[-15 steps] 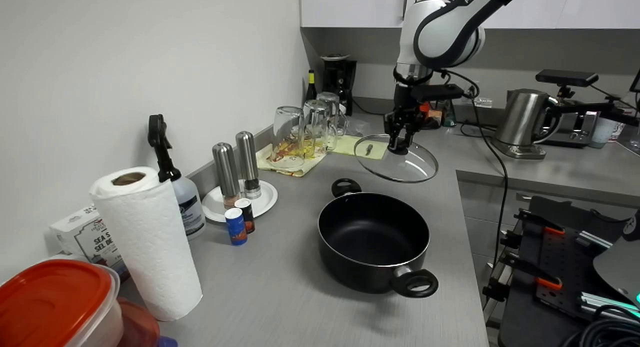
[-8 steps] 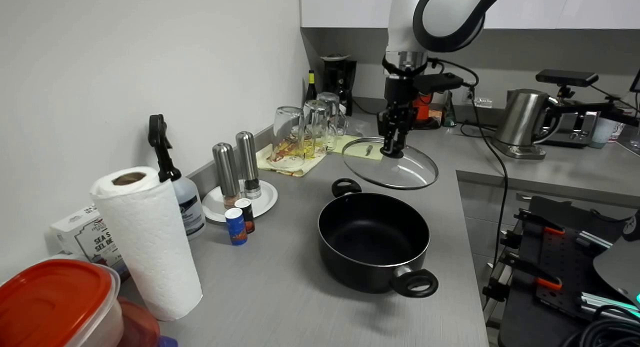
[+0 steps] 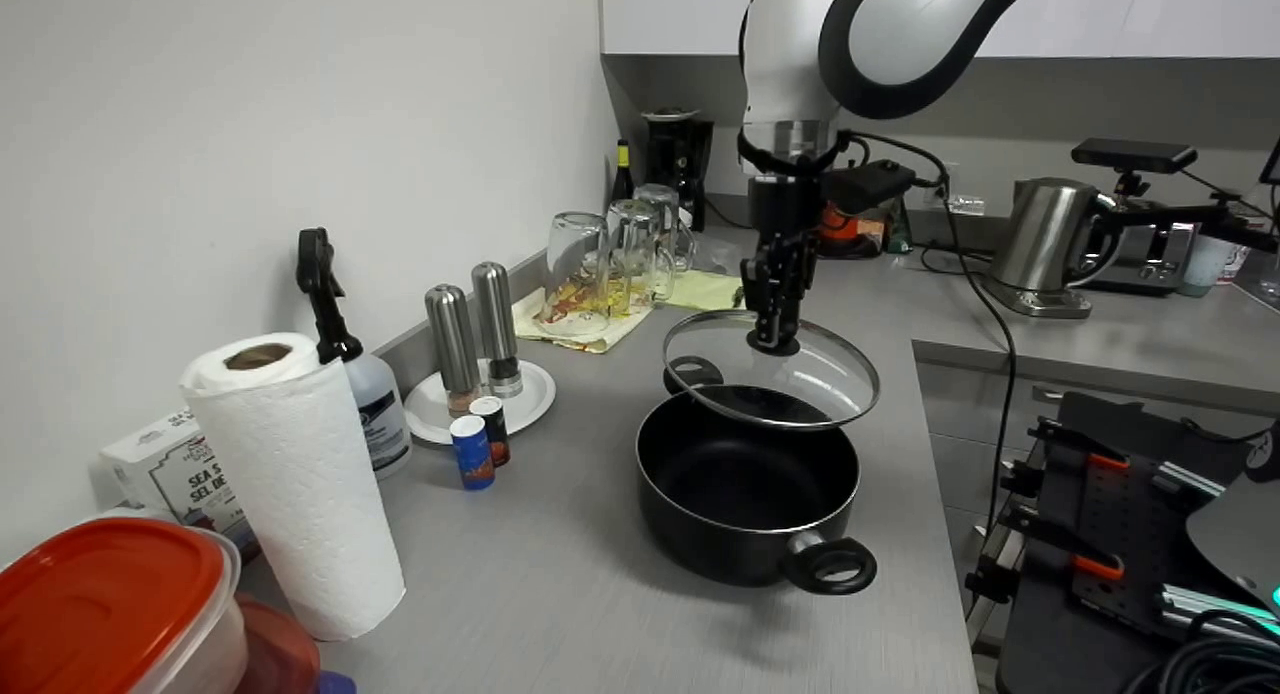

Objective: Put the glass lid on the black pot

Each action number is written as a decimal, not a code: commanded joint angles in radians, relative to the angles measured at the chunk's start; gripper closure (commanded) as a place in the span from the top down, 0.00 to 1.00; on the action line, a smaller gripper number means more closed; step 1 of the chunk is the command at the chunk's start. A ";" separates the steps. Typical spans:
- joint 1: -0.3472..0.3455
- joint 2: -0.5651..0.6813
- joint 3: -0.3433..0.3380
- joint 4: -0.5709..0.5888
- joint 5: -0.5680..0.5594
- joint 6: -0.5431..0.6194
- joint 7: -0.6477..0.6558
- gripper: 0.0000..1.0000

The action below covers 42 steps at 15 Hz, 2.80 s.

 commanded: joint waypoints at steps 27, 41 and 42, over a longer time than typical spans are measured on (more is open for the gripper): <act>0.141 0.213 0.019 0.119 -0.167 0.029 0.030 0.25; 0.133 0.174 0.023 0.093 -0.148 0.009 0.019 0.25; 0.132 0.172 0.023 0.090 -0.147 0.011 0.018 0.25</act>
